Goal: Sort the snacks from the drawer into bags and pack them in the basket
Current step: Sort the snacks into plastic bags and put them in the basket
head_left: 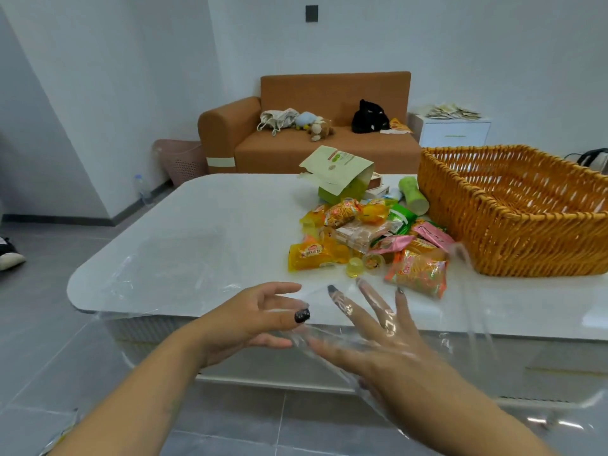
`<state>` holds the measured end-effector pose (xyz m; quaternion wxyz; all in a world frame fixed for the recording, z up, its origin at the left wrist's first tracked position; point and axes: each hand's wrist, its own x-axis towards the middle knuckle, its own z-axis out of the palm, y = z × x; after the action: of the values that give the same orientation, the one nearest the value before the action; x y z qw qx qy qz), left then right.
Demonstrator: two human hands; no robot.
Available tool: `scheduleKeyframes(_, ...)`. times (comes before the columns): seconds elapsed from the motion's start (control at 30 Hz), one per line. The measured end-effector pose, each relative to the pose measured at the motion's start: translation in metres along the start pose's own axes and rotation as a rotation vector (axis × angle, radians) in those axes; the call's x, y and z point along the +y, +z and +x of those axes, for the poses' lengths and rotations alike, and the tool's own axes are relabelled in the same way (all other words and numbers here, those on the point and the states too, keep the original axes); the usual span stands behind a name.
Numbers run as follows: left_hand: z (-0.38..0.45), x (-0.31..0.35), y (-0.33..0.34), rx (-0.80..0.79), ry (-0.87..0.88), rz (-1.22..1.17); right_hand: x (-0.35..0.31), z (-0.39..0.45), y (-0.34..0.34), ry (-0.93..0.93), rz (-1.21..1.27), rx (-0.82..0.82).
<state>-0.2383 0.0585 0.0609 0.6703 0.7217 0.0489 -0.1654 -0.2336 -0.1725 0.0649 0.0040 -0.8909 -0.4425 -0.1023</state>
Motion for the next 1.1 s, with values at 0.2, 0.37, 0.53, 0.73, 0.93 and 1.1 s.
scheduleKeyframes(0.2,-0.003,0.004,-0.002,0.088,0.147,0.133,0.014,-0.001,0.023,-0.109,0.228,0.157)
scheduleKeyframes(0.37,-0.004,0.005,0.008,0.152,0.306,0.132,0.015,0.001,0.029,-0.013,0.357,0.183)
scheduleKeyframes(0.53,0.000,0.000,0.015,0.080,0.279,0.316,0.021,0.004,0.029,0.218,0.609,0.163)
scheduleKeyframes(0.73,0.013,-0.016,0.024,-0.077,0.168,0.776,0.009,0.010,0.031,0.260,0.782,-0.018)
scheduleKeyframes(0.93,0.022,-0.028,0.027,-0.103,0.158,0.746,0.006,0.007,0.019,0.165,0.819,-0.039)
scheduleKeyframes(1.1,0.023,-0.033,0.026,-0.139,0.140,0.770,-0.005,0.012,0.013,0.117,1.009,-0.212)
